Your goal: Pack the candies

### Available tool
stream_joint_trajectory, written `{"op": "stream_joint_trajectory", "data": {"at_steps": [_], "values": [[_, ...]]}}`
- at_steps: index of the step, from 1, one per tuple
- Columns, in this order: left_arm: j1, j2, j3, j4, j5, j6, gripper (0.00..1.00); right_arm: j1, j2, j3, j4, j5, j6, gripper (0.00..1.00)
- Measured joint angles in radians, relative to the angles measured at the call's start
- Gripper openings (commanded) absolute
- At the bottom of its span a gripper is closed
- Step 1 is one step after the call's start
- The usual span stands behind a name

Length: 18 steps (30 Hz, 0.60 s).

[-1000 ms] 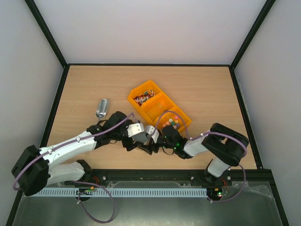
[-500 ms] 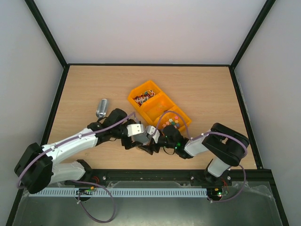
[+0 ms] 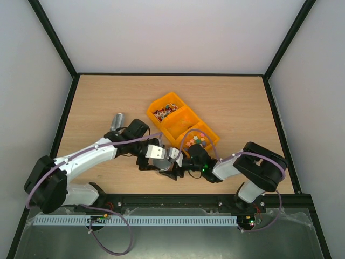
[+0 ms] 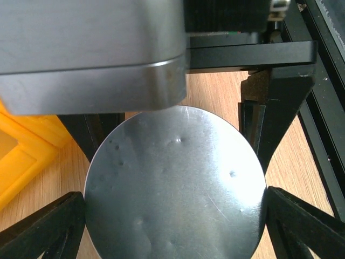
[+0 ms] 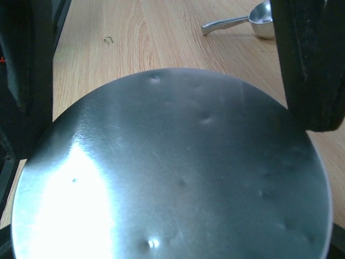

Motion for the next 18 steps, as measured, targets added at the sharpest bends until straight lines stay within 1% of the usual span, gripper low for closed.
{"op": "stream_joint_trajectory", "data": {"at_steps": [1, 4, 8, 12, 18], "values": [[0.004, -0.003, 0.0, -0.001, 0.0, -0.006, 0.99, 0.0, 0.0, 0.0, 0.0, 0.003, 0.007, 0.4], [0.008, -0.028, -0.009, -0.005, -0.01, -0.033, 0.99, 0.0, 0.0, 0.001, -0.007, 0.008, 0.036, 0.4], [0.012, -0.134, -0.06, 0.011, -0.021, -0.132, 0.99, 0.001, -0.001, 0.001, -0.006, 0.026, 0.068, 0.4], [0.003, -0.212, -0.125, 0.056, -0.064, -0.275, 0.99, 0.001, -0.002, 0.0, 0.0, 0.049, 0.096, 0.4], [-0.057, -0.188, -0.162, 0.15, -0.193, -0.504, 0.99, 0.001, 0.001, 0.0, 0.01, 0.079, 0.135, 0.4]]}}
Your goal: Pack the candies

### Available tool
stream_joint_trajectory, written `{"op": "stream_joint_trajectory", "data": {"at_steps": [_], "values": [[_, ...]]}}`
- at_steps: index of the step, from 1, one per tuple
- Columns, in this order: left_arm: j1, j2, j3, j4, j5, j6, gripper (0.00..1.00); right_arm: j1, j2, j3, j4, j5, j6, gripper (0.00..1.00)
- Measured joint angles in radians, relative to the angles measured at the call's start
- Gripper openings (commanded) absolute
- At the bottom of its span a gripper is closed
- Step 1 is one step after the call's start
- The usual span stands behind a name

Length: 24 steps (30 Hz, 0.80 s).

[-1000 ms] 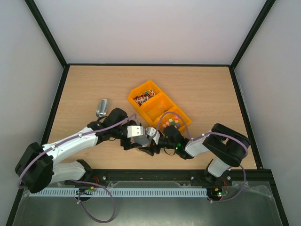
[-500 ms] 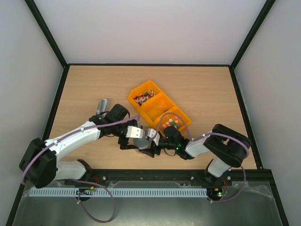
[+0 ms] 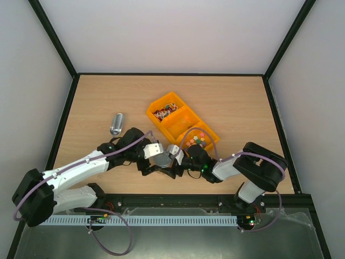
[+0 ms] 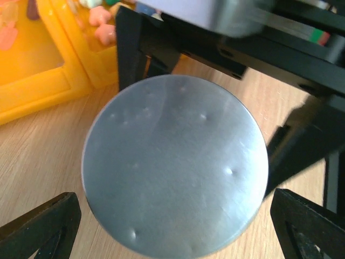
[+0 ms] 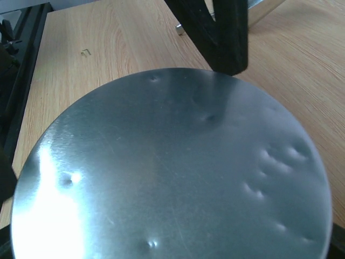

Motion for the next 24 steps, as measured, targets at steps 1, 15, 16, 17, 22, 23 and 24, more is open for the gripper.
{"op": "stream_joint_trajectory", "data": {"at_steps": [1, 15, 16, 17, 22, 23, 24], "values": [[-0.007, 0.009, -0.001, 0.018, -0.018, -0.035, 0.99, 0.0, 0.001, 0.0, 0.003, 0.002, 0.005, 0.41], [-0.049, 0.05, -0.008, 0.112, -0.102, -0.15, 0.88, -0.002, 0.016, 0.012, 0.008, 0.045, -0.009, 0.4], [-0.049, 0.05, -0.008, 0.112, -0.099, -0.137, 0.87, -0.003, 0.016, 0.012, 0.008, 0.045, -0.01, 0.4], [-0.048, 0.05, -0.008, 0.11, -0.095, -0.123, 0.85, -0.003, 0.016, 0.012, 0.007, 0.043, -0.012, 0.4], [-0.029, 0.052, -0.008, 0.1, -0.062, -0.063, 0.75, -0.009, 0.014, 0.006, 0.01, 0.015, -0.048, 0.4], [-0.019, 0.055, -0.008, 0.098, -0.049, -0.049, 0.74, -0.011, 0.013, 0.003, 0.01, 0.008, -0.056, 0.4], [-0.009, 0.058, -0.007, 0.097, -0.032, -0.031, 0.72, -0.013, 0.011, 0.0, 0.01, 0.0, -0.063, 0.4]]}}
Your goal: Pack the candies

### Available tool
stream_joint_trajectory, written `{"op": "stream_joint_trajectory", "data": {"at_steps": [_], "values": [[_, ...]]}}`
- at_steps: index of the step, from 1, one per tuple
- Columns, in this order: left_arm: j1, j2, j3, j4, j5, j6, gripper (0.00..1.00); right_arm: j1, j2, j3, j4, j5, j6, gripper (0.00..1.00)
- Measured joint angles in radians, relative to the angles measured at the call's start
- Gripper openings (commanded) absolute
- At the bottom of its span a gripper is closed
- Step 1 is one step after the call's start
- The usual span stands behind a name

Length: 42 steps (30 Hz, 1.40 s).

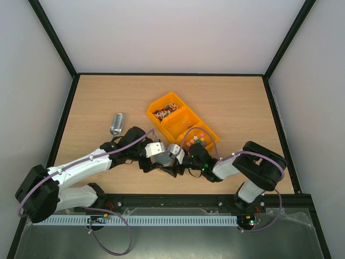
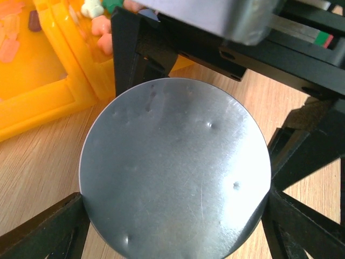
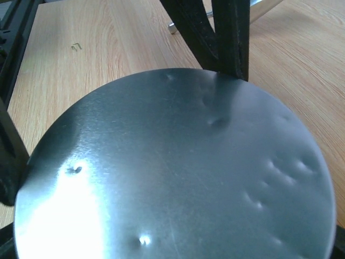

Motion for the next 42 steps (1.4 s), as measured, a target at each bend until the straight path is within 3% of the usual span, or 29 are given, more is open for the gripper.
{"op": "stream_joint_trajectory", "data": {"at_steps": [10, 12, 17, 19, 27, 34, 42], "values": [[0.072, 0.053, 0.06, -0.126, 0.135, 0.283, 0.65, -0.014, -0.006, -0.007, -0.006, -0.083, -0.061, 0.4], [0.085, 0.083, 0.09, -0.172, 0.157, 0.355, 0.69, -0.014, -0.006, -0.007, -0.007, -0.094, -0.077, 0.4], [0.117, 0.129, 0.135, -0.231, 0.196, 0.414, 0.93, -0.016, -0.006, -0.007, -0.007, -0.091, -0.069, 0.4], [0.123, 0.117, 0.132, -0.233, 0.197, 0.404, 0.99, -0.011, -0.006, -0.007, -0.008, -0.09, -0.06, 0.4], [0.08, -0.049, 0.026, -0.104, 0.145, 0.193, 0.99, 0.006, -0.006, -0.007, -0.006, -0.068, -0.025, 0.4], [0.0, -0.016, 0.005, 0.003, 0.084, 0.038, 0.99, 0.008, -0.004, -0.002, -0.005, -0.052, -0.006, 0.41], [-0.035, 0.023, 0.0, 0.046, 0.039, 0.004, 0.99, 0.008, -0.003, -0.002, -0.005, -0.04, -0.009, 0.43]]}}
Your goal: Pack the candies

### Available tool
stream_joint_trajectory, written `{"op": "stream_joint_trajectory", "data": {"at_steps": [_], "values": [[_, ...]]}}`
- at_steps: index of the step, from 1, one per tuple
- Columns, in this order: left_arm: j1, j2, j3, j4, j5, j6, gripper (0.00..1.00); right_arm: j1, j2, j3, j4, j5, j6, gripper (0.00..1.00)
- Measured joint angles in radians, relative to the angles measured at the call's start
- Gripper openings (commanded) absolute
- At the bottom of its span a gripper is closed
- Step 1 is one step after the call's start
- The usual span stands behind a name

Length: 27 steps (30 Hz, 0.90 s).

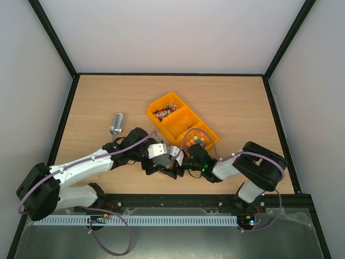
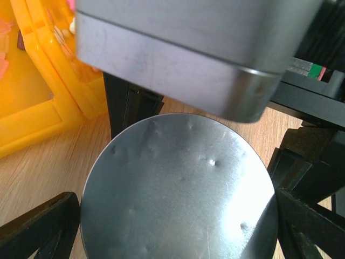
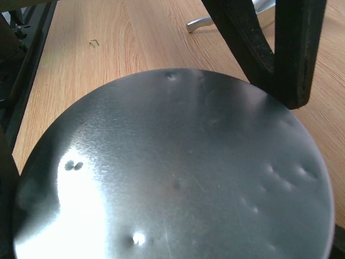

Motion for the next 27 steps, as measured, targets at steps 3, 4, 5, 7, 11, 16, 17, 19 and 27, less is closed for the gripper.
{"op": "stream_joint_trajectory", "data": {"at_steps": [3, 4, 5, 7, 11, 16, 17, 19, 27], "values": [[-0.006, -0.002, 0.0, 0.001, -0.012, 0.003, 0.99, 0.0, 0.0, 0.0, 0.0, 0.0, -0.001, 0.43], [-0.008, -0.003, 0.0, 0.001, -0.016, 0.005, 0.97, 0.0, 0.0, 0.0, 0.0, 0.0, -0.001, 0.43], [-0.009, -0.005, 0.0, 0.001, -0.019, 0.006, 0.95, 0.0, 0.0, 0.0, 0.0, 0.0, -0.001, 0.43], [-0.011, -0.005, 0.0, 0.001, -0.018, 0.01, 0.9, 0.0, 0.0, 0.0, 0.0, 0.0, -0.001, 0.43], [-0.013, -0.001, 0.0, 0.002, -0.018, 0.024, 0.84, -0.002, 0.0, 0.0, 0.0, -0.001, -0.002, 0.43], [0.006, 0.023, 0.016, 0.0, 0.006, 0.045, 0.99, -0.009, 0.0, -0.002, 0.002, 0.003, -0.01, 0.43], [0.009, 0.029, 0.019, 0.001, 0.01, 0.045, 0.99, -0.01, 0.0, -0.003, 0.003, 0.003, -0.013, 0.43], [0.016, 0.036, 0.02, 0.004, 0.021, 0.045, 0.99, -0.01, 0.0, -0.005, 0.005, 0.002, -0.016, 0.43], [0.016, 0.038, 0.02, 0.006, 0.028, 0.047, 0.9, -0.01, 0.0, -0.006, 0.008, 0.003, -0.016, 0.43]]}}
